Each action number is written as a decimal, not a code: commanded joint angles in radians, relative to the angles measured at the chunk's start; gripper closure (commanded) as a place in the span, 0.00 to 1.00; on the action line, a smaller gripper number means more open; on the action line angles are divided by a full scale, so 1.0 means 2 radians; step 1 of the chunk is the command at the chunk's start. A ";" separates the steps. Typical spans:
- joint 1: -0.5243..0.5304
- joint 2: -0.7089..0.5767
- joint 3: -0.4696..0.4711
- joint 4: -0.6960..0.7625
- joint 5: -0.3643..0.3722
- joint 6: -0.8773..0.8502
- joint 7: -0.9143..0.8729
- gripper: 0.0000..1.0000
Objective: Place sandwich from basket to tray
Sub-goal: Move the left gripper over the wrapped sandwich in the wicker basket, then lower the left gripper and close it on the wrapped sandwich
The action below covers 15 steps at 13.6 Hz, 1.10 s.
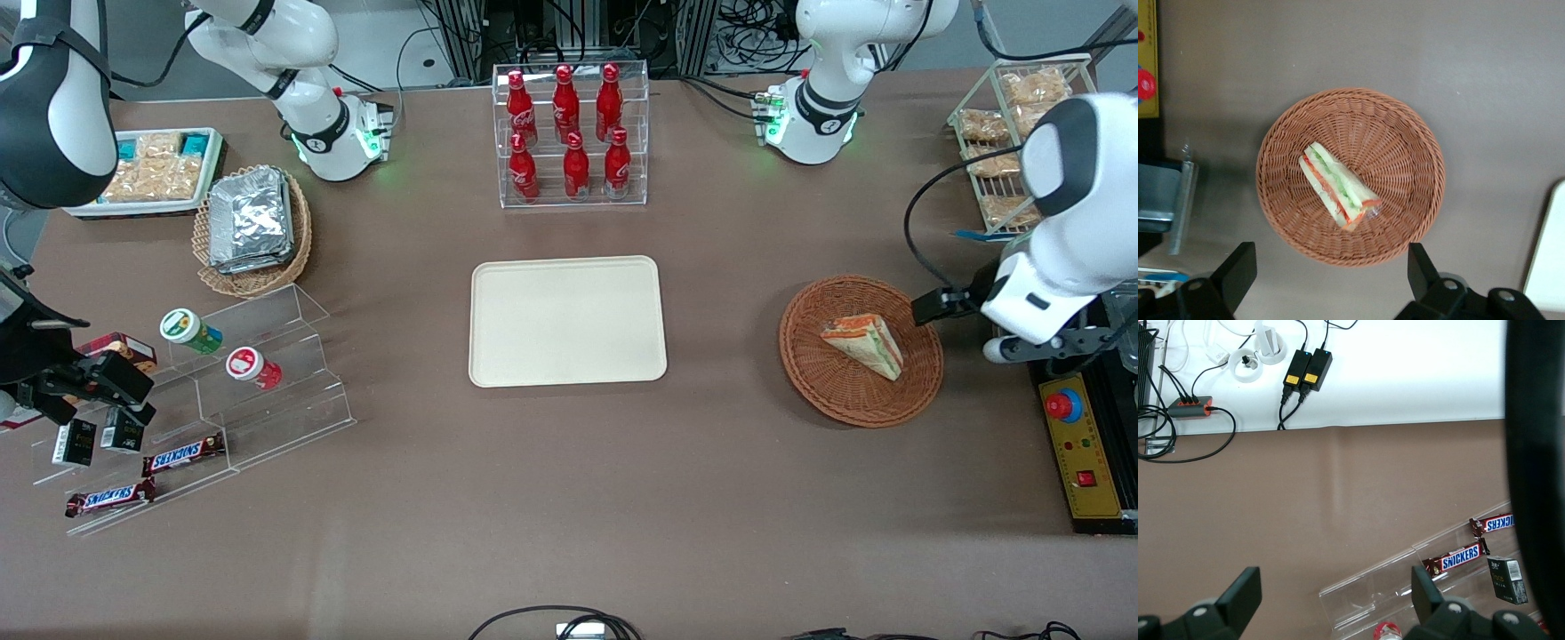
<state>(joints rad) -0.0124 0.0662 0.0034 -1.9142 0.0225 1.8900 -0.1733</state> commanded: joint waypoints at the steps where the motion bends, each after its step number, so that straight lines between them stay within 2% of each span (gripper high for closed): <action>1: -0.003 -0.015 0.002 -0.066 0.008 0.058 -0.057 0.00; 5: -0.004 -0.015 0.002 -0.143 0.008 0.145 -0.126 0.00; 15: -0.005 0.011 0.002 -0.214 0.009 0.261 -0.265 0.00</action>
<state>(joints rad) -0.0132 0.0779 0.0035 -2.3077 0.0227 2.3500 -0.6395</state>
